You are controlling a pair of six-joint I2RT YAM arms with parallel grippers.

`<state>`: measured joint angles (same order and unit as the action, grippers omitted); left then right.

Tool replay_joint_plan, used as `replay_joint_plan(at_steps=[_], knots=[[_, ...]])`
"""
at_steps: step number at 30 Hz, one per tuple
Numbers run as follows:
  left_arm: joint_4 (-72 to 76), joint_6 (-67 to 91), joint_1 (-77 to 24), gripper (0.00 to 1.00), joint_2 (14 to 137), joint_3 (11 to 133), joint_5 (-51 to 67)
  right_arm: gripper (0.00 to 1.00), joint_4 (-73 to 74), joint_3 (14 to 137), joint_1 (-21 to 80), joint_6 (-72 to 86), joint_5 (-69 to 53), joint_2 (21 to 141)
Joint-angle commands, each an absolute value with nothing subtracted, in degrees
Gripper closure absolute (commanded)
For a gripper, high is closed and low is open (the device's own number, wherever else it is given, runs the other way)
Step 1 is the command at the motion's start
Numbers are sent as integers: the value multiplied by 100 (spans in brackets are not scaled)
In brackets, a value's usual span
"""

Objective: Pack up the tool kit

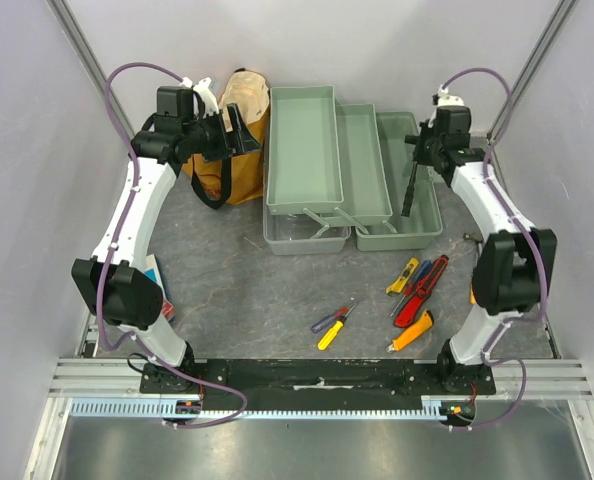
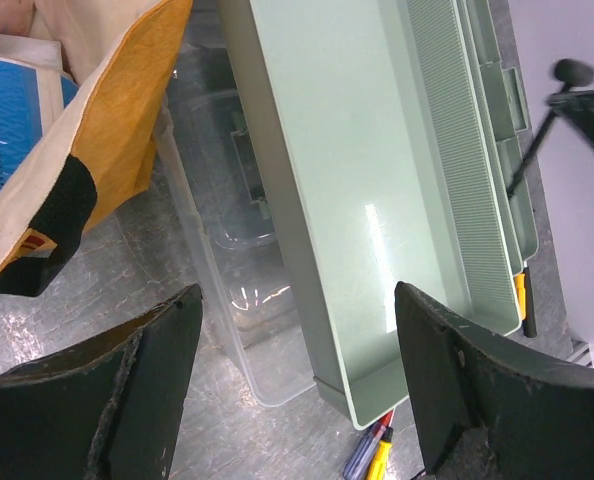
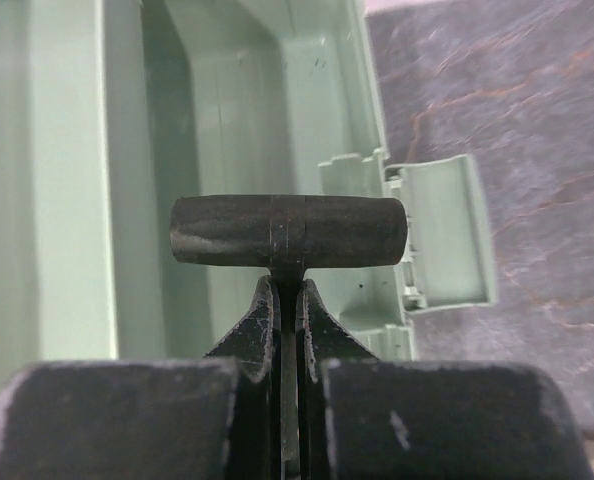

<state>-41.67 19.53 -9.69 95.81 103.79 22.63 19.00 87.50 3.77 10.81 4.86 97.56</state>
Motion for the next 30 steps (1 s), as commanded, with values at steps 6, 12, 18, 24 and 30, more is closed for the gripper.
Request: replay_joint_plan(at_steps=[6, 12, 18, 24, 30], knots=[[-4184, 2171, -940, 18, 9316, 10617, 2267, 100, 1380, 9290, 501, 905, -439, 11099], [-4192, 2189, -941, 18, 9316, 10617, 2197, 100, 1345, 9527, 685, 914, -527, 11794], [-4192, 2250, -949, 18, 9334, 10600, 2153, 100, 1345, 9580, 721, 1107, -782, 12251], [-4192, 2285, -949, 18, 9369, 10608, 2136, 94, 1362, 9598, 721, 1379, -1081, 12472], [-4201, 2268, -949, 18, 9369, 10600, 2145, 65, 1722, 9712, 721, 1661, -774, 12481]])
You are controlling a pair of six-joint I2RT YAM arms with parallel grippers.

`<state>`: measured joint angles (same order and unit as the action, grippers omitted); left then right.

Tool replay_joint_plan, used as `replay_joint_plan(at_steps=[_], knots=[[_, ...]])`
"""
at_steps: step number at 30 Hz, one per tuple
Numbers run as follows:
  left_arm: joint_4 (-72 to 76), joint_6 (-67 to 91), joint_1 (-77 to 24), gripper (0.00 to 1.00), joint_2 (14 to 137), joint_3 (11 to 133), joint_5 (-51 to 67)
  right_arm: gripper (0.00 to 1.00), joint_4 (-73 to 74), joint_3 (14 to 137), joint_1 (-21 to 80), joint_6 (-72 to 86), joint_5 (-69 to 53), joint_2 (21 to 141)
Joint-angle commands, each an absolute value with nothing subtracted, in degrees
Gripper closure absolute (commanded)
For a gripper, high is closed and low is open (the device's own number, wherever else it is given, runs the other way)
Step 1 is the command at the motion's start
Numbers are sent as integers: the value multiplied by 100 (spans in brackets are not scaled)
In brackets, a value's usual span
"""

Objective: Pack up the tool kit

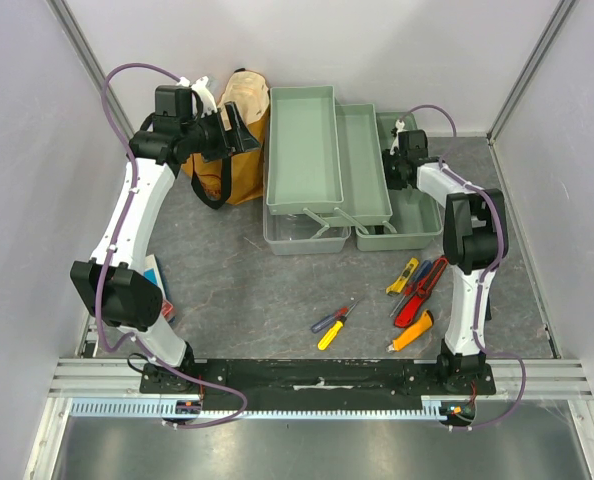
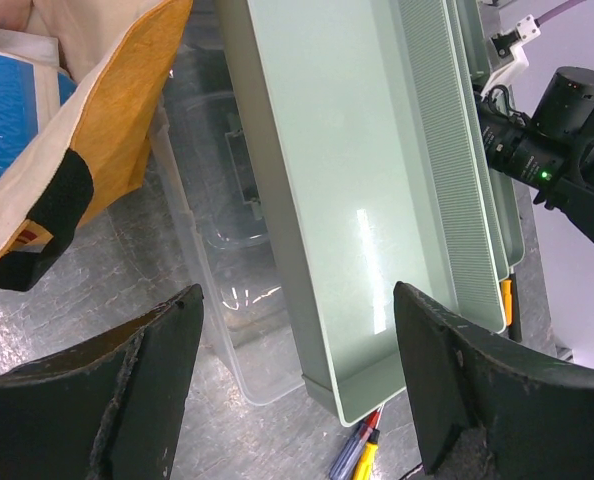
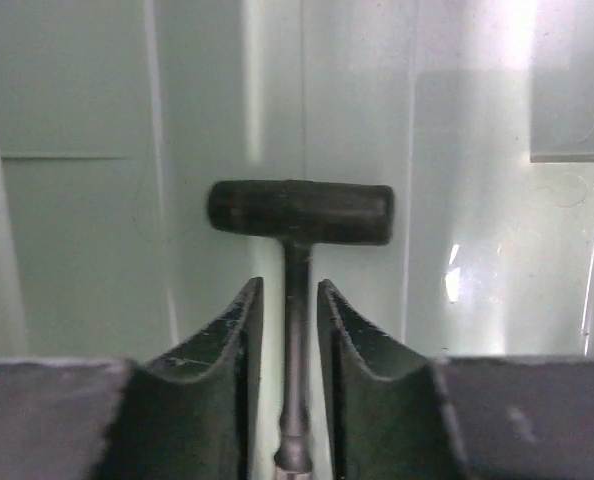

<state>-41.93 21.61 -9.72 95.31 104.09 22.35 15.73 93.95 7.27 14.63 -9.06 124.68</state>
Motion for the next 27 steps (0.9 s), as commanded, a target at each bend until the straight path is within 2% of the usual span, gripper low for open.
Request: replay_joint_plan(at_steps=[1, 5, 12, 21, 25, 27], knots=[[-4201, 2259, -941, 18, 9360, 10600, 2145, 62, 1731, 9712, 729, 1696, -747, 12480], [-4201, 2215, -949, 19, 9325, 10591, 2162, 58, 1863, 9756, 712, 1775, -607, 12411], [-4192, 2197, -941, 19, 9229, 10512, 2232, 66, 2372, 9992, 721, 1802, 191, 12059], [-4192, 2153, -941, 19, 8991, 10275, 2276, 68, 3014, 10143, 695, 1810, 878, 11199], [-4192, 2153, -941, 19, 8947, 10222, 2338, 66, 3295, 10046, 589, 1907, 1405, 10671], [-4192, 2153, -949, 19, 8930, 10213, 2382, 61, 3584, 9985, 432, 2047, 1852, 10434]])
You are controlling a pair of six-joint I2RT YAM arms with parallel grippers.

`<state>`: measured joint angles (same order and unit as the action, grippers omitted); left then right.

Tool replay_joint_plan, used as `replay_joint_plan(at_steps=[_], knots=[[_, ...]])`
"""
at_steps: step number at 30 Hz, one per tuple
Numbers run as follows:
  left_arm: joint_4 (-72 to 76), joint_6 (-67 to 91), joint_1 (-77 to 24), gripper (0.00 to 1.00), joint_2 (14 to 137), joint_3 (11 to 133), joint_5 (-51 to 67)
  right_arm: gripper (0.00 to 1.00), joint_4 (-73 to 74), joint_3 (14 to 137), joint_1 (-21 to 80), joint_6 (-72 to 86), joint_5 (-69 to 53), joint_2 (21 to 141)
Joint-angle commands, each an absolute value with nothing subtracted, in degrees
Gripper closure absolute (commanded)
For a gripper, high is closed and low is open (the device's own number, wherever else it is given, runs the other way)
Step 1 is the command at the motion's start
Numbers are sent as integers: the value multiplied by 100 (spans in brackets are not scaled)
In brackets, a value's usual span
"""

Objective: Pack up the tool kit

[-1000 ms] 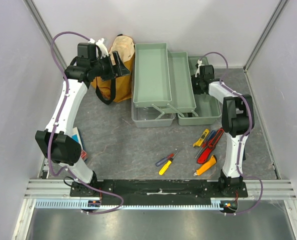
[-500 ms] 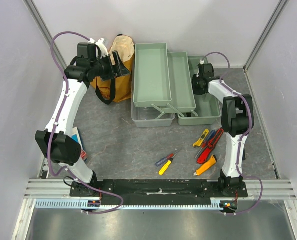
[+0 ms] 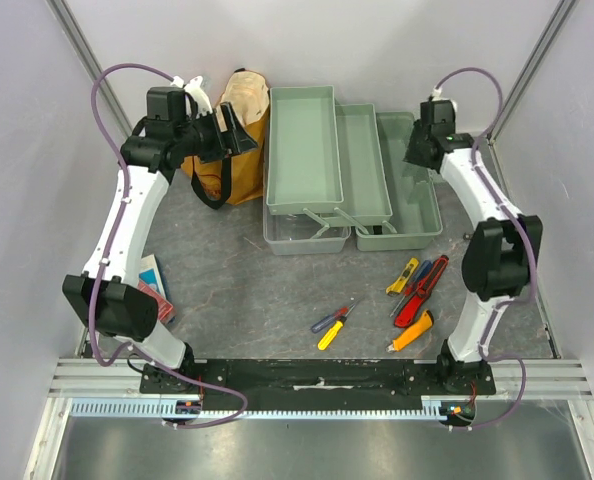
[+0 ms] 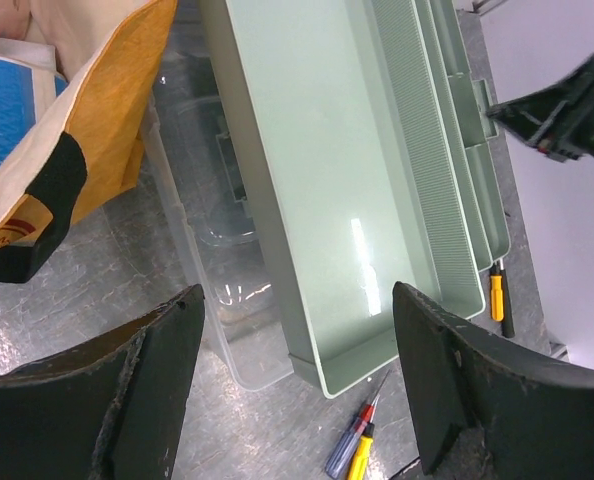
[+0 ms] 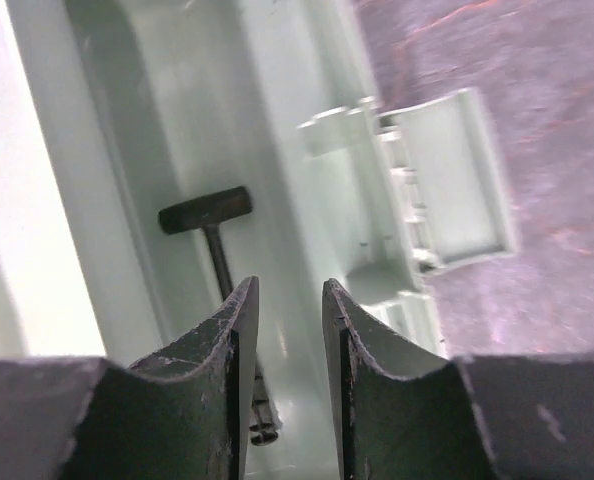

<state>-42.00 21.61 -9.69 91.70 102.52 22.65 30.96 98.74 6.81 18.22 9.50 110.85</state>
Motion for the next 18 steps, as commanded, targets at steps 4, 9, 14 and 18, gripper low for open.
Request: replay_joint_plan(at_steps=[4, 9, 14, 18], knots=[[-4192, 2153, -949, 19, 8912, 10204, 2452, 52, 3884, 9354, -165, 2276, 2530, 9749], [-4192, 2153, -958, 19, 8938, 10222, 2566, 36, 3885, 8176, -931, 2373, 3154, 8966], [-4201, 2162, -958, 19, 9096, 10318, 2803, 22, 3771, 7060, -1265, 2364, 2893, 8684], [-4254, 2153, -958, 19, 9167, 10397, 2786, 15, 3429, 6330, -1397, 2347, 2138, 8587]])
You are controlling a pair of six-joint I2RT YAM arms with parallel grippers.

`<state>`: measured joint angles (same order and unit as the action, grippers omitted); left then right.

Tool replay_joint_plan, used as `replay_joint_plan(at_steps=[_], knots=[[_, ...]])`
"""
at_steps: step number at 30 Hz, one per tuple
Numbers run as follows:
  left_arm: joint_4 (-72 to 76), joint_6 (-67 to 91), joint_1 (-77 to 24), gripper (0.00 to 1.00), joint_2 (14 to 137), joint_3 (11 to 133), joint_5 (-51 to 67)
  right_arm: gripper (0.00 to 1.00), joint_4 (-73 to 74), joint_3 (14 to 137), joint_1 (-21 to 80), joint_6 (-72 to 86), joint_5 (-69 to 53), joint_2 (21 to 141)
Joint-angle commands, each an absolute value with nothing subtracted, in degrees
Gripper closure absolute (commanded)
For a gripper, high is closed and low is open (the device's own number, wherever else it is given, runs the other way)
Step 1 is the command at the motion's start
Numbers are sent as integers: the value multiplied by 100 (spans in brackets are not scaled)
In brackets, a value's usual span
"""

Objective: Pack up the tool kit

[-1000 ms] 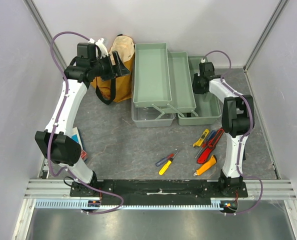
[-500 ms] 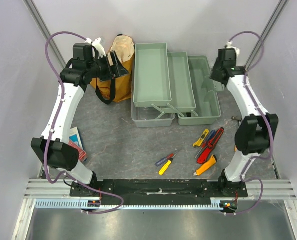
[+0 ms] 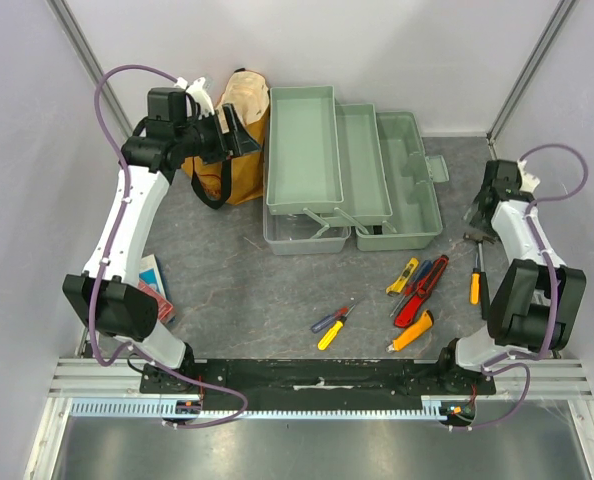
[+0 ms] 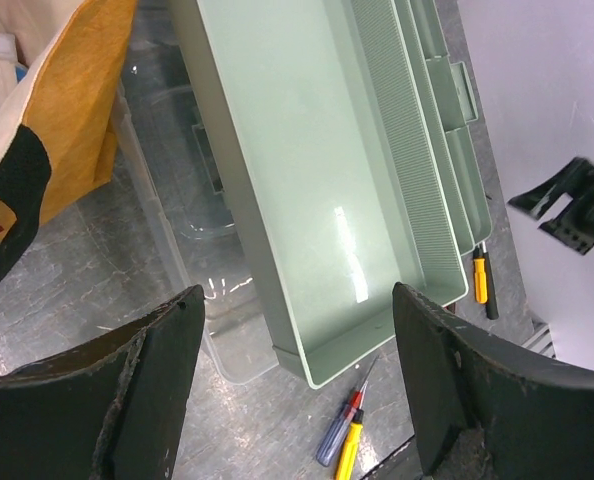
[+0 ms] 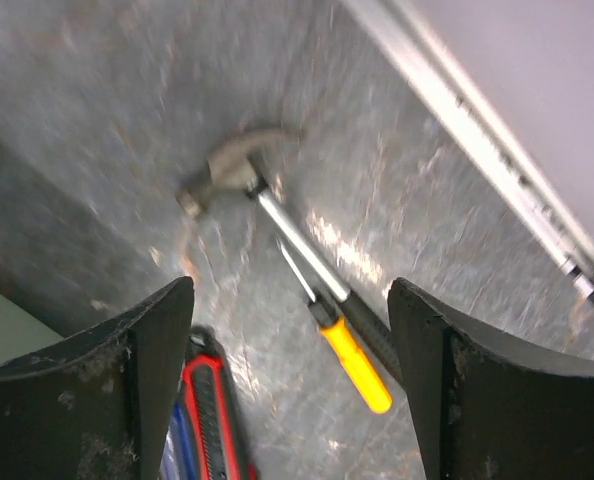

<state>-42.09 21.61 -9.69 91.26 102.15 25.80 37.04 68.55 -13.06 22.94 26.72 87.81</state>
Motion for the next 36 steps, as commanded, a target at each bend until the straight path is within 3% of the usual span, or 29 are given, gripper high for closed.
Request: replay_joint_plan(at_steps=[1, 10, 25, 36], knots=[[-4271, 2136, -949, 19, 9184, 10424, 2804, 13, 3341, 6180, -1432, 2381, 2014, 8561], [-4684, 2021, -940, 19, 9501, 11275, 2558, 9, 2699, 5581, -1512, 2180, 2619, 9298], [-4693, 2145, -940, 20, 9527, 11364, 2619, 21, 1705, 5783, -1573, 2004, 2206, 10186], [-4860, 1960, -940, 20, 9668, 11698, 2268, 43, 1389, 6284, -1784, 1942, 1478, 10915]])
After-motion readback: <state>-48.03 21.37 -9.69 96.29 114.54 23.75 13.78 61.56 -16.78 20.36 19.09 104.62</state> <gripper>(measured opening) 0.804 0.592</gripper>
